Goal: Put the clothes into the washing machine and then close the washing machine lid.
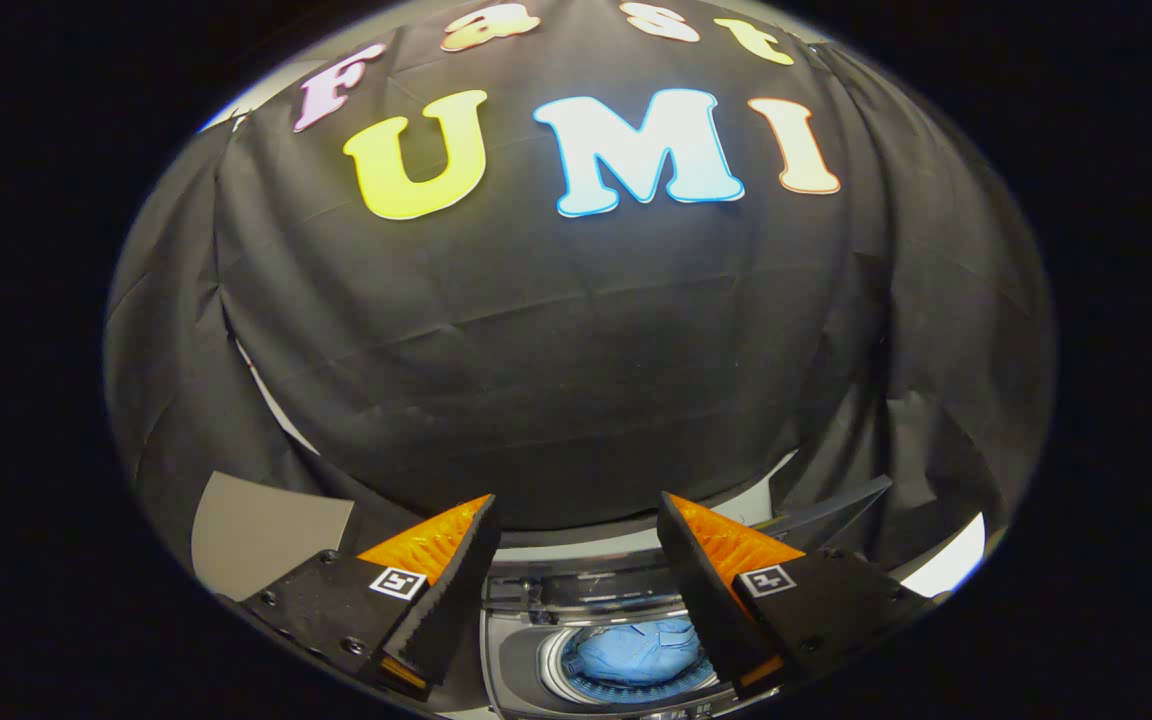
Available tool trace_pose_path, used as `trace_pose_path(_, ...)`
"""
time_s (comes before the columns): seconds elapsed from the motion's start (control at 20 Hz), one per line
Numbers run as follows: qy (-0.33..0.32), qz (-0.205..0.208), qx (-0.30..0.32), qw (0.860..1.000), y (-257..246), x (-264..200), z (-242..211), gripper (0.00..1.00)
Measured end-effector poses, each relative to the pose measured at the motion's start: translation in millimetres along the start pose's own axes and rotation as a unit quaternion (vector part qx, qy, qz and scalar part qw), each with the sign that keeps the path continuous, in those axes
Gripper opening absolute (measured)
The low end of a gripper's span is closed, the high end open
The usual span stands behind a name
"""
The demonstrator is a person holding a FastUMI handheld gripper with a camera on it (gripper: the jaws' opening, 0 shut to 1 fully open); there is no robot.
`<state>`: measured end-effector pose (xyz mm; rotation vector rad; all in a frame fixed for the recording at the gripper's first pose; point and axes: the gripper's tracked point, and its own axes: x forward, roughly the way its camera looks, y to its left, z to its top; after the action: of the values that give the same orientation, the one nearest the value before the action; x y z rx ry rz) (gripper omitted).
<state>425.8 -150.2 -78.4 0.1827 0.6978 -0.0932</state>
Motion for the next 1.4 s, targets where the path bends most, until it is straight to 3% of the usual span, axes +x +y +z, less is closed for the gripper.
trace_pose_path(0.45, 0.064, -0.044, -0.063, 0.995, -23, 30, -24, 0.98)
trace_pose_path(0.75, 0.048, -0.032, -0.081, 0.995, -23, 27, -26, 0.99)
trace_pose_path(1.4, -0.051, -0.010, -0.087, 0.995, -25, -15, -46, 0.99)
